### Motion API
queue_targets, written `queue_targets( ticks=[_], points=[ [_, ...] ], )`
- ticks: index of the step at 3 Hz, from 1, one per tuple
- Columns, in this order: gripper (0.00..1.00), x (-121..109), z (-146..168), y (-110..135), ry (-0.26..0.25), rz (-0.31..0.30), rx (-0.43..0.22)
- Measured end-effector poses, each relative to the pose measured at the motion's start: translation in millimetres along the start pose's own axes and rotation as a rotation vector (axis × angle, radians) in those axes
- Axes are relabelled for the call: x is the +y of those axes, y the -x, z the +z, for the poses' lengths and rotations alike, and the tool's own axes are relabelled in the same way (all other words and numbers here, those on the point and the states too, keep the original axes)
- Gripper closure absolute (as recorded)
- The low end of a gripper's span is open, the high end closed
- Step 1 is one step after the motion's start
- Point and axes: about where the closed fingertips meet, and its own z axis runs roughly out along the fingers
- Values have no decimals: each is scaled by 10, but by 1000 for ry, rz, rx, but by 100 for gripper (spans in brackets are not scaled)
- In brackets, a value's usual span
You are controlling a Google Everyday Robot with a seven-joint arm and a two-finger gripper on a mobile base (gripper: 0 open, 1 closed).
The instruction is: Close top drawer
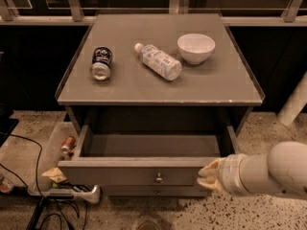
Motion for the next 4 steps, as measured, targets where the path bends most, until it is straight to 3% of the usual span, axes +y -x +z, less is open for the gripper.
queue_targets(
  ticks=[1, 2, 4],
  points=[
    [88, -412, 134, 18, -36, 3, 0],
    [100, -447, 150, 18, -40, 4, 1],
    [59, -447, 150, 18, -40, 4, 1]
  ],
)
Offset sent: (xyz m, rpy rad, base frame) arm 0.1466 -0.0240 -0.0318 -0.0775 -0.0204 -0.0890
